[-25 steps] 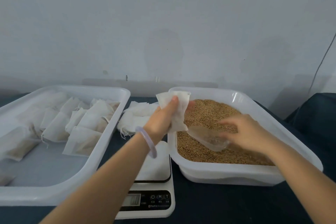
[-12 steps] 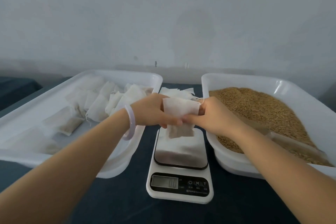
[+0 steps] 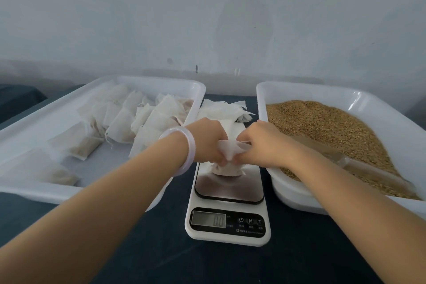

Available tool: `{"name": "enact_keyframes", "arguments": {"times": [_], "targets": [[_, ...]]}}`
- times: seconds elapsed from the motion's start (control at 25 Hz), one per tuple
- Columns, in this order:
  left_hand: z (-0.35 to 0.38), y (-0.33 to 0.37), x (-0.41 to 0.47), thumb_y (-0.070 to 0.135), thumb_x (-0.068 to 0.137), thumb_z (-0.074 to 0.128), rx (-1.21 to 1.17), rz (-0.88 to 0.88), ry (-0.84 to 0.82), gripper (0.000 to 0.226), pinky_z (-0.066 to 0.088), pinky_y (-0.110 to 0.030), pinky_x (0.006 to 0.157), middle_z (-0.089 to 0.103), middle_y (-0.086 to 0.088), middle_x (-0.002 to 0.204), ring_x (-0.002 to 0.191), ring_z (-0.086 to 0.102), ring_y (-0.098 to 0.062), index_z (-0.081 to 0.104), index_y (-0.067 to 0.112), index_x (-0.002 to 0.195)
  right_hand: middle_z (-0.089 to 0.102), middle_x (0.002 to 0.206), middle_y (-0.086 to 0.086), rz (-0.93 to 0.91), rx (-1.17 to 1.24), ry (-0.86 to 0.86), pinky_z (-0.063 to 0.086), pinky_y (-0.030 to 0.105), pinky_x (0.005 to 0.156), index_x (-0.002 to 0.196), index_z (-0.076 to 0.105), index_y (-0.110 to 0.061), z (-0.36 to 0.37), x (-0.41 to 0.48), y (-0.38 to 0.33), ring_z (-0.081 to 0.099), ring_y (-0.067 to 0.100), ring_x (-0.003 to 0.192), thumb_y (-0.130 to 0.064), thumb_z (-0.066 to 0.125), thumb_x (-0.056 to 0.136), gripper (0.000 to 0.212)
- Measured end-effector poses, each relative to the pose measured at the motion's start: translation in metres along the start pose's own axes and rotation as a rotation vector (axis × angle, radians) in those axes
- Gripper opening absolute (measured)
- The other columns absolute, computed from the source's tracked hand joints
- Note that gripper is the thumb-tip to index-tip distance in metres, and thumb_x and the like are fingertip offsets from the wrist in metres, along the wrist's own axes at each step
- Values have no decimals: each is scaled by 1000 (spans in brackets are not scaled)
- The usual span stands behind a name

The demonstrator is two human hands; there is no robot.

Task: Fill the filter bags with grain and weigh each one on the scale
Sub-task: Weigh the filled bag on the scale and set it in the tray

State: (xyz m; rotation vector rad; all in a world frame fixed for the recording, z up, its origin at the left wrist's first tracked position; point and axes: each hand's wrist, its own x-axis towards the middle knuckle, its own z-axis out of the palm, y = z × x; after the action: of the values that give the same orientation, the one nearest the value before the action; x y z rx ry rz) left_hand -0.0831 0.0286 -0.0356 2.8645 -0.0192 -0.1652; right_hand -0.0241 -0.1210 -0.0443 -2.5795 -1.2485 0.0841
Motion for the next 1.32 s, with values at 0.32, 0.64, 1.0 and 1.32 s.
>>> {"name": "enact_keyframes", "arguments": {"times": [0.32, 0.64, 1.0, 1.32], "targets": [[2, 10, 11, 29, 80, 70, 187, 25, -96, 16, 45, -23, 58, 67, -2, 74, 71, 63, -17, 69, 13, 84, 39, 47, -7, 60, -191, -157, 19, 23, 57, 50, 45, -21, -1, 15, -8, 41, 10, 55, -41, 72, 72, 40], [6, -3, 10, 29, 71, 74, 64, 60, -37, 24, 36, -21, 50, 56, 11, 64, 60, 52, -3, 53, 31, 62, 44, 56, -6, 50, -135, -95, 25, 21, 70, 55, 49, -23, 3, 9, -5, 42, 8, 65, -46, 66, 71, 34], [-3, -5, 1, 30, 83, 62, -145, 58, 71, 9, 31, -21, 54, 52, 10, 69, 63, 47, -4, 59, 23, 78, 59, 83, -11, 126, 278, -51, 34, 22, 56, 90, 66, -28, -4, 1, 2, 51, 2, 73, -34, 71, 74, 17], [-3, -4, -1, 33, 84, 59, -142, 48, 65, 13, 32, -22, 54, 53, 10, 69, 64, 48, -5, 58, 26, 73, 61, 87, -9, 127, 258, -64, 37, 22, 58, 86, 62, -32, -5, -1, 1, 55, 5, 78, -33, 72, 75, 16]]}}
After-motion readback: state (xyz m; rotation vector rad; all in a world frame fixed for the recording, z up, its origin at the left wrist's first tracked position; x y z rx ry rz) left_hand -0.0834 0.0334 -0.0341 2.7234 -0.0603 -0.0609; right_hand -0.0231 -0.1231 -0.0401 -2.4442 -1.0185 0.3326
